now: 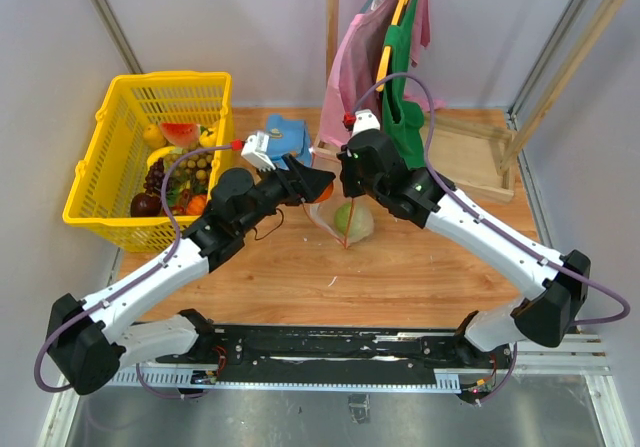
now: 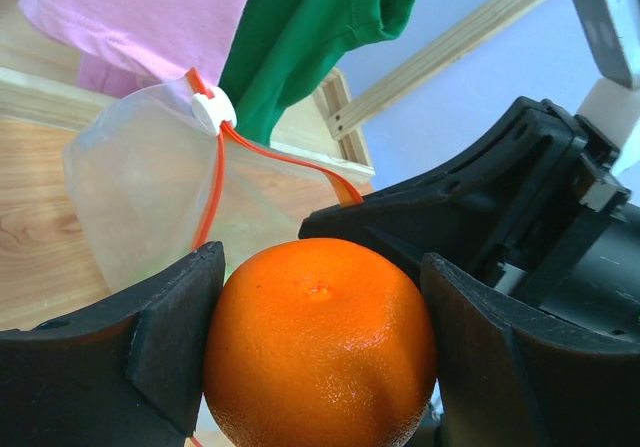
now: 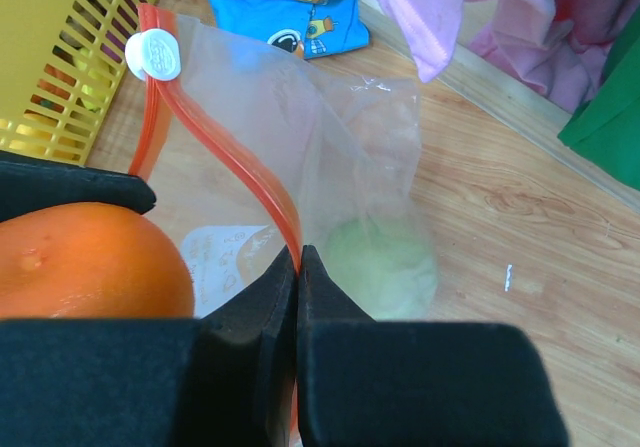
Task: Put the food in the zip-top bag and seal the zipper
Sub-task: Place the fake fruit in the zipper food storage bag.
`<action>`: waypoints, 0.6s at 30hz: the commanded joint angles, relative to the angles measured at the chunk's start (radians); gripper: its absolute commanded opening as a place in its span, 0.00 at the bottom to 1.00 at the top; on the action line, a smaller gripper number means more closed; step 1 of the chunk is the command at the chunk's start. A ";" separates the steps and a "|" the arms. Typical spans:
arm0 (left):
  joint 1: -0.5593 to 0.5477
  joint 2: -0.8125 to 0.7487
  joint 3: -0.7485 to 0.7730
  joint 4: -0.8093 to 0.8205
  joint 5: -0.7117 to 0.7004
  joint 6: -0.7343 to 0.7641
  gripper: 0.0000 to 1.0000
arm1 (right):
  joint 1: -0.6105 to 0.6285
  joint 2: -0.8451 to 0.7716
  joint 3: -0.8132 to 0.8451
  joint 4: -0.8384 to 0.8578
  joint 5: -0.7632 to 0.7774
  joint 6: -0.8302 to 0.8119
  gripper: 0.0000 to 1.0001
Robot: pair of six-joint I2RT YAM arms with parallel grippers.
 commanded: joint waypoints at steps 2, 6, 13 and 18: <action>-0.034 0.018 0.020 -0.022 -0.163 0.051 0.38 | 0.017 -0.036 -0.005 0.036 -0.037 0.038 0.01; -0.040 0.026 0.003 -0.046 -0.214 0.044 0.42 | 0.017 -0.041 -0.012 0.050 -0.056 0.042 0.01; -0.091 0.082 0.061 -0.147 -0.355 0.062 0.56 | 0.017 -0.029 -0.014 0.070 -0.112 0.050 0.01; -0.118 0.109 0.086 -0.197 -0.458 0.034 0.65 | 0.017 -0.024 -0.030 0.084 -0.152 0.067 0.01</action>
